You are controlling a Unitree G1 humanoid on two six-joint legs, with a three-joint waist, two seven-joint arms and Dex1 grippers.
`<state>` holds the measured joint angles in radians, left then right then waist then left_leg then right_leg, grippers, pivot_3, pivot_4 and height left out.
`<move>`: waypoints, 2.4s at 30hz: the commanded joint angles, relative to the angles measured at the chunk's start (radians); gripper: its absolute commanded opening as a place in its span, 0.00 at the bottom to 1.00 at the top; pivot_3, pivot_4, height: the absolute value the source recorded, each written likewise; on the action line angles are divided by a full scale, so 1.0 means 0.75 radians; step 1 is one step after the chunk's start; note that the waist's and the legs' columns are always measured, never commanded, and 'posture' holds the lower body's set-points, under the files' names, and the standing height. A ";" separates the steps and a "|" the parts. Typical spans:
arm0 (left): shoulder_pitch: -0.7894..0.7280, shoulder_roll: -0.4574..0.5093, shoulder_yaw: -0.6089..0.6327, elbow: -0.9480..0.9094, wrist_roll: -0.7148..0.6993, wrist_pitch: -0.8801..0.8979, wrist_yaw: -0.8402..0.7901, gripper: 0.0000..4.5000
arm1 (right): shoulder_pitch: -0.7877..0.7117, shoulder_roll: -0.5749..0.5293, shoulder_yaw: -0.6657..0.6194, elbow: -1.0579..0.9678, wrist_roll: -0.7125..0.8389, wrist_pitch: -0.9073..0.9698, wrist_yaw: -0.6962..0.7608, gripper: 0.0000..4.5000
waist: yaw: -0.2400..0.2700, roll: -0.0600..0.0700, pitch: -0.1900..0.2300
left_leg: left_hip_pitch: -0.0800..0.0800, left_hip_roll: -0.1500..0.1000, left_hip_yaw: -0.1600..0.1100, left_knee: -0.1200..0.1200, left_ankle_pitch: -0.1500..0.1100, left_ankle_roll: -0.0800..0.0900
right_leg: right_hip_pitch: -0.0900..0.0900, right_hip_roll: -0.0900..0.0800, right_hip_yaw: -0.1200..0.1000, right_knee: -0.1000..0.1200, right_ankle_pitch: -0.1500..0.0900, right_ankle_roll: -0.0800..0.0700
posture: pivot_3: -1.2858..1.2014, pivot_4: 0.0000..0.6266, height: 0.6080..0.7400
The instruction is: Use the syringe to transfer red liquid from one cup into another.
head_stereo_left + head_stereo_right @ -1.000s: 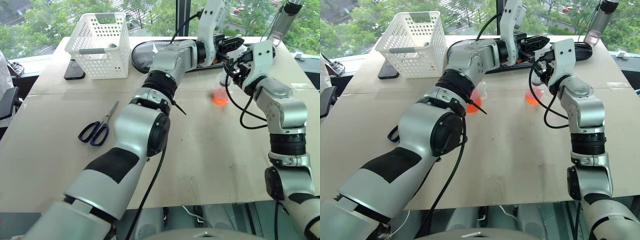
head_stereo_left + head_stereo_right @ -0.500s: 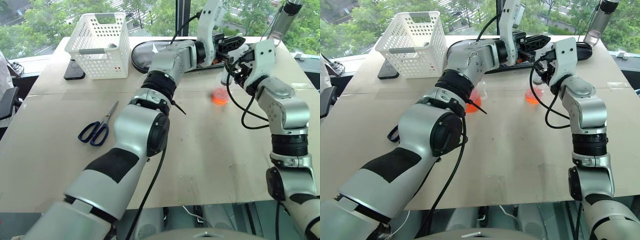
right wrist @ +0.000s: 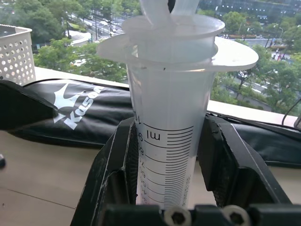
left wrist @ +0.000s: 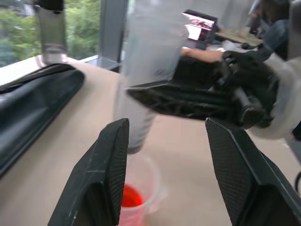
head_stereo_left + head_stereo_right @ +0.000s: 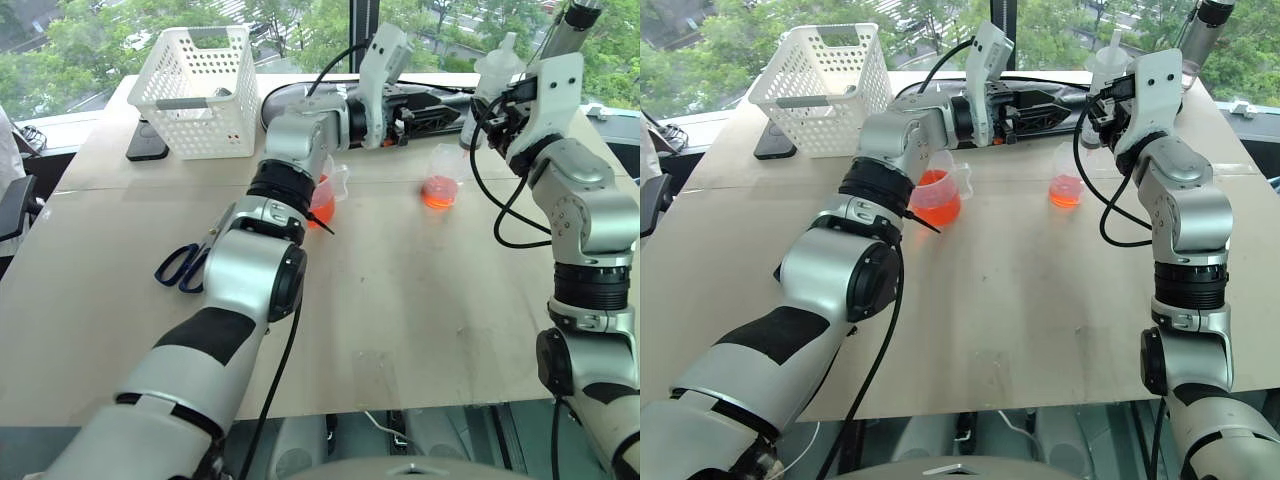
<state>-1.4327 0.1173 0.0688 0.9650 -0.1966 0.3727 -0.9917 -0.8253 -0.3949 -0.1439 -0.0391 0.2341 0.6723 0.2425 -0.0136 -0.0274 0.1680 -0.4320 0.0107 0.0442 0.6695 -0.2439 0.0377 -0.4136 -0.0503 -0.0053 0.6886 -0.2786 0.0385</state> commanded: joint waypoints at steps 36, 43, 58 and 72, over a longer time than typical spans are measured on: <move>-0.192 -0.164 0.058 0.231 0.000 -0.305 0.205 0.59 | 0.023 -0.025 0.095 -0.212 -0.043 -0.017 0.066 0.31 | 0.000 0.000 0.000 | 0.000 0.000 0.000 0.000 0.000 0.000 | 0.000 0.000 0.000 -0.001 0.000 0.000 | 0.52 0.24 0.88; -0.180 -0.181 0.047 0.286 0.035 -0.358 0.223 0.38 | 0.033 -0.024 0.094 -0.234 -0.049 -0.009 0.069 0.31 | 0.000 0.000 0.000 | -0.001 0.000 0.000 0.000 0.000 0.000 | 0.000 0.000 0.000 -0.001 0.000 0.000 | 0.52 0.24 0.88; -0.221 -0.165 0.055 0.349 0.067 -0.354 0.235 0.34 | 0.074 -0.106 0.015 -0.320 0.002 0.036 0.117 1.00 | 0.001 0.000 0.000 | -0.001 -0.001 0.000 0.000 0.000 0.000 | 0.000 0.000 -0.001 -0.002 0.000 0.000 | 0.52 0.24 0.88; -0.237 -0.120 0.135 0.347 0.012 -0.325 0.234 0.34 | 0.359 -0.331 -0.153 -0.653 0.201 0.171 0.292 1.00 | 0.001 0.000 0.000 | -0.001 -0.001 -0.001 0.000 0.000 0.001 | 0.000 0.001 -0.001 -0.002 0.000 0.000 | 0.52 0.24 0.88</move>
<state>-1.5758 0.0130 0.1500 1.2680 -0.1628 0.1313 -0.8112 -0.5489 -0.6282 -0.2147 -0.4781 0.3611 0.7919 0.4477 -0.0124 -0.0275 0.1680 -0.4325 0.0104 0.0435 0.6695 -0.2440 0.0381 -0.4135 -0.0496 -0.0060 0.6871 -0.2786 0.0386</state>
